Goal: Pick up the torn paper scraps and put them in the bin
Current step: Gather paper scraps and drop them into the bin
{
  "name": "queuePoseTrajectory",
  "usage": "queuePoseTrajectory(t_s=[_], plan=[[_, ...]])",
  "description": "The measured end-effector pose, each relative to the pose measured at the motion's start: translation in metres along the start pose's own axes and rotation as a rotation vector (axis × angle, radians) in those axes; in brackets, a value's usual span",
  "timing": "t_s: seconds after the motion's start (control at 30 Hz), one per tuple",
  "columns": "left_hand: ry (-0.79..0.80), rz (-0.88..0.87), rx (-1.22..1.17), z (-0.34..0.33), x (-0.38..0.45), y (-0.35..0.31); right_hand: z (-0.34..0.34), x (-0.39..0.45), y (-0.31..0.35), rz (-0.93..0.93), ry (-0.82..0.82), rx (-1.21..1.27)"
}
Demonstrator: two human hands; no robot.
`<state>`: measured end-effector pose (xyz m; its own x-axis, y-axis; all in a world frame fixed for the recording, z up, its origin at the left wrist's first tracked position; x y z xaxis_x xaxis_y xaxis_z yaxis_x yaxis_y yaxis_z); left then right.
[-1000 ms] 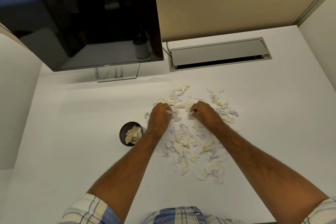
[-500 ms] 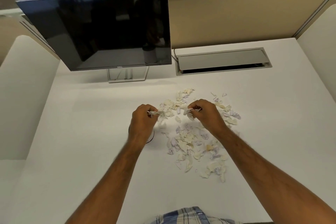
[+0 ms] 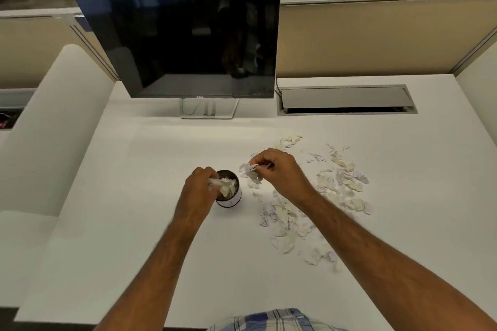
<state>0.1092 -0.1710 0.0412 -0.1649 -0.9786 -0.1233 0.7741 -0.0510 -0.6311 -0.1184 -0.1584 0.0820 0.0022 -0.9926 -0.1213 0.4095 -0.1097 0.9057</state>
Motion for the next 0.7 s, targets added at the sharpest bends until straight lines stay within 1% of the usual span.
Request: queuePoseTrajectory(t_s=[0.07,0.13,0.27,0.4,0.47,0.57,0.7], plan=[[0.036,0.006,-0.038,-0.007,-0.002,0.003,-0.010,0.002,0.005,0.010,0.028,0.001],[0.026,0.023,-0.110,-0.007,-0.004,0.004,-0.020,0.003,0.011,0.017,0.051,-0.012],[-0.046,0.073,-0.227,0.003,-0.008,0.007,-0.043,0.008,0.021,0.015,0.099,-0.033],[-0.122,0.153,-0.348,0.013,-0.016,0.021,-0.067,0.017,0.018,-0.001,0.127,-0.003],[-0.155,0.167,-0.379,0.018,-0.021,0.024,-0.079,0.019,0.011,-0.028,0.166,-0.007],[-0.195,0.169,-0.411,0.021,-0.025,0.030,-0.087,0.017,0.000,-0.028,0.206,-0.094],[-0.262,0.184,-0.384,0.023,-0.027,0.039,-0.079,0.015,-0.011,-0.043,0.164,-0.081]])
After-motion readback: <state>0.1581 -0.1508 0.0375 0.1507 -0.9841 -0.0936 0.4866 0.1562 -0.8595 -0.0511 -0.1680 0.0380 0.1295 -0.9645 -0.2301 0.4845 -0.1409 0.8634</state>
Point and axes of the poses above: each hand's wrist, its own x-axis towards the middle knuckle, its own z-axis out of the back of the hand, y = z × x, the point moved 8 cm from there along x, towards the middle knuckle, and after that the axes turned 4 degrees about -z, right-handed, at the moved point
